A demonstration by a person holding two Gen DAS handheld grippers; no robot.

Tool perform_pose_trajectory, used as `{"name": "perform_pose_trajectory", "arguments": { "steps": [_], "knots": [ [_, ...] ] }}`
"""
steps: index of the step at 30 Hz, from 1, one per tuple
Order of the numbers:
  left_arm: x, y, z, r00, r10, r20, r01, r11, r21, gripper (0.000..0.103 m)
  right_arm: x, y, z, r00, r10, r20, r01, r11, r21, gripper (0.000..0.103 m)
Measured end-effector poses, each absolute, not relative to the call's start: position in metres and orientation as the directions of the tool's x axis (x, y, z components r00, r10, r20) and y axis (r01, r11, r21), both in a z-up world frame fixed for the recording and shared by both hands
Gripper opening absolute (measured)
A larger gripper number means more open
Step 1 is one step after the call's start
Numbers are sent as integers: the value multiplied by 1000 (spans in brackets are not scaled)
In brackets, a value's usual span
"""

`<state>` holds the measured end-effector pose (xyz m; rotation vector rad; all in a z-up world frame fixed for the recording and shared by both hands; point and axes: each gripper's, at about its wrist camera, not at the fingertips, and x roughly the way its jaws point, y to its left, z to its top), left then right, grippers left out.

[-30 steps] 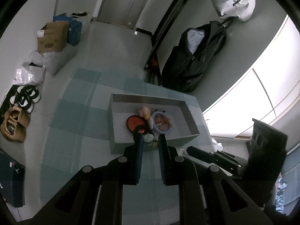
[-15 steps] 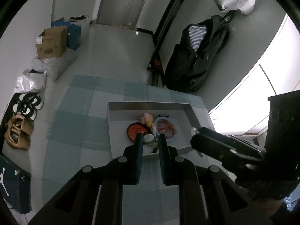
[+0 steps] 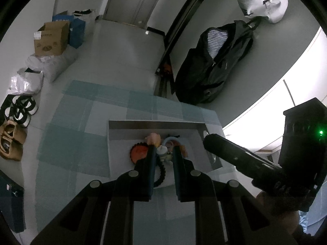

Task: Organize jewelry
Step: 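Lower the white disc into the box with the right gripper while the left lowers its trinket in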

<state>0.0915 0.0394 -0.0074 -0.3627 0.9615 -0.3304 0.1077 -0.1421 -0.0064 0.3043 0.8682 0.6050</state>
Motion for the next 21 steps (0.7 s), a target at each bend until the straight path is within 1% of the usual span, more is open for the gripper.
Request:
{"name": "perform_pose_trajectory", "arguments": {
  "steps": [8,21],
  "knots": [
    [103,32,-16,507,-434,-745,106,889,-445,11,119,-143,-13,477,620,-623,-352,784,511,41],
    [112,24,-26,481,-444,-756,121,888,-444,11,127,-141,-26,464,585,-665,-318,811,491,41]
  ]
}}
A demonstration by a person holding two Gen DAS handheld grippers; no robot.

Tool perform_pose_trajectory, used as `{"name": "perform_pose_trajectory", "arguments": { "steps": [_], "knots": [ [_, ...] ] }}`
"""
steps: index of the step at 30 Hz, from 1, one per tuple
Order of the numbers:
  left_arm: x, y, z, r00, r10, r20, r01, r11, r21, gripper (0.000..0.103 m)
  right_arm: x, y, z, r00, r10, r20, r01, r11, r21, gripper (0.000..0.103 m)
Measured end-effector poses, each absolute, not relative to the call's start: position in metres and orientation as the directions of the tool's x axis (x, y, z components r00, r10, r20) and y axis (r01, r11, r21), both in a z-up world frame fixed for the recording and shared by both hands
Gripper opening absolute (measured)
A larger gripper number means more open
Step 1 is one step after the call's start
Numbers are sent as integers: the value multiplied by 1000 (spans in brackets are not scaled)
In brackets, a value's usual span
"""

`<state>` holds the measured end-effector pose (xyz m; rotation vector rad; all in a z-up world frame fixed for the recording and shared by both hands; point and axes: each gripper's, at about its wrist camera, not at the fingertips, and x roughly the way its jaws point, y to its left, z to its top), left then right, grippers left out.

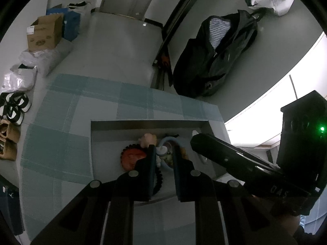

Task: Organize jewelry
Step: 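Lower the white disc into the box with the right gripper while the left lowers its trinket in, then open both grippers and withdraw them from the box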

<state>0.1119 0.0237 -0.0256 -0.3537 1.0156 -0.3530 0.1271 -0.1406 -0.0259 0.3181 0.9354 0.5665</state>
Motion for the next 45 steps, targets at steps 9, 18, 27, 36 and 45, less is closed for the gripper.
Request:
{"name": "perform_pose_trajectory", "arguments": {
  "steps": [9,18,27,36,45],
  "knots": [
    [113,21,-31,467,-429,-773,112,896,-429,12,128,-138,-31,460,548,-699,-304,836,456,42],
    [113,26,-29,460,-466,-756,100,873,-478,35,128,-143,-27,492,550,-675,-297,835,464,47],
    [98,30,-18,514,-413,-752,111,901,-419,44,118,-152,-16,552,531,-642,-296,845,445,61],
    [86,33,-5,589,-316,-744,96,941,-324,44,102,-158,-4,591,526,-611,-331,849,411,73],
    [55,28,20,715,-223,-663,96,970,-223,67,71,-158,12,634,533,-560,-395,846,357,86]
  ]
}}
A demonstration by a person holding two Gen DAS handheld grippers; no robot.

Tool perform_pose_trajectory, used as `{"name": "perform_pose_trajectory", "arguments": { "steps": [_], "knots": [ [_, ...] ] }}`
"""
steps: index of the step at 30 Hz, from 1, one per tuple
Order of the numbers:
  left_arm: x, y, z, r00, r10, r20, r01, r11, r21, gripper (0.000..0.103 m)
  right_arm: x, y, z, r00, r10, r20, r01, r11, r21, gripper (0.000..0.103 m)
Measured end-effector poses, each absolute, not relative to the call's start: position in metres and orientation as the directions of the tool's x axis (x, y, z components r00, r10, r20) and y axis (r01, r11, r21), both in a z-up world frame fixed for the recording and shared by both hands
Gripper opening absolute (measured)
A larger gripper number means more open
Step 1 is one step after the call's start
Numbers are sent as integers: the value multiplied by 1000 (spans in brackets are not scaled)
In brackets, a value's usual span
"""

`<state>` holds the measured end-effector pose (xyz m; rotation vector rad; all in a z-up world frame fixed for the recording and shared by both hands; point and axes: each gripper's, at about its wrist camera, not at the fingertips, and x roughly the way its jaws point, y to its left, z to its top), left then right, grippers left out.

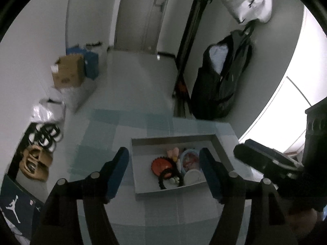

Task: Organize jewelry

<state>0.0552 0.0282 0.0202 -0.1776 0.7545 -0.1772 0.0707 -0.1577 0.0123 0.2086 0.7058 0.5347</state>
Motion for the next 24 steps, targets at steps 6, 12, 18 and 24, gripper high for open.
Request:
{"name": "perform_pose_trajectory", "arguments": {
  "steps": [6,12,18,24],
  "knots": [
    [42,28,27,757,-193,-624,73,974,-213,68,50,-160,18,663,525,-534,-416,851,321,95],
    [28,24,25,773,-141,-618,38,983,-177,68,28,-167,26,703,503,-503,-408,864,294,100],
    [13,16,22,763,-119,-636,47,990,-130,69,11,-170,23,710,493,-503,-410,870,274,103],
    [3,11,23,766,-111,-633,48,992,-117,69,3,-171,17,707,469,-530,-402,882,245,103]
  ]
}}
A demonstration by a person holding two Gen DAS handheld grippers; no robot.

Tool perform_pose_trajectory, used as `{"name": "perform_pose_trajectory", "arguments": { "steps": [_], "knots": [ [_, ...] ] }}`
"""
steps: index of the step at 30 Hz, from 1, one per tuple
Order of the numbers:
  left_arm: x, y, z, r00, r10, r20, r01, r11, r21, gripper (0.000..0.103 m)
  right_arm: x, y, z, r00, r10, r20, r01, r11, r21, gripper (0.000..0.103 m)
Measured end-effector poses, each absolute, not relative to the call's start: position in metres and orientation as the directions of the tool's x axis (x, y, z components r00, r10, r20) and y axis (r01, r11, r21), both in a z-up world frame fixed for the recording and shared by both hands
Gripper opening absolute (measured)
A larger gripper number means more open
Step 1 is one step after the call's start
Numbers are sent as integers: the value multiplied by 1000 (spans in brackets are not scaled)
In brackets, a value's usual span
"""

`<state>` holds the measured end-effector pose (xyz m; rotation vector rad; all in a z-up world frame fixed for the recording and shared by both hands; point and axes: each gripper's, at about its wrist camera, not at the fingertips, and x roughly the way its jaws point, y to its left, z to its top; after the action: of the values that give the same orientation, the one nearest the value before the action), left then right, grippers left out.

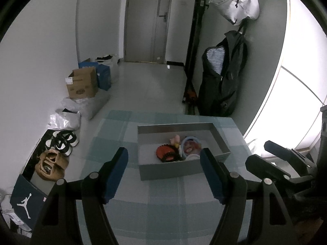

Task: Organize jewelry

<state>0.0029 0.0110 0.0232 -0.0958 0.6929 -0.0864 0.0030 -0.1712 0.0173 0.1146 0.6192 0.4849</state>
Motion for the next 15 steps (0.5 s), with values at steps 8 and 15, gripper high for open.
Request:
{"name": "perform_pose_trajectory", "arguments": {
  "steps": [8,15],
  "knots": [
    [1,11,21,763,-116,-636,46,991,-125,69,-1,-181,21,717,469,-517,-387,883,265,103],
    [0,6,22,761,-122,-637,63,991,-114,69,0,-182,21,716,466,-520,-381,885,268,103]
  ]
}}
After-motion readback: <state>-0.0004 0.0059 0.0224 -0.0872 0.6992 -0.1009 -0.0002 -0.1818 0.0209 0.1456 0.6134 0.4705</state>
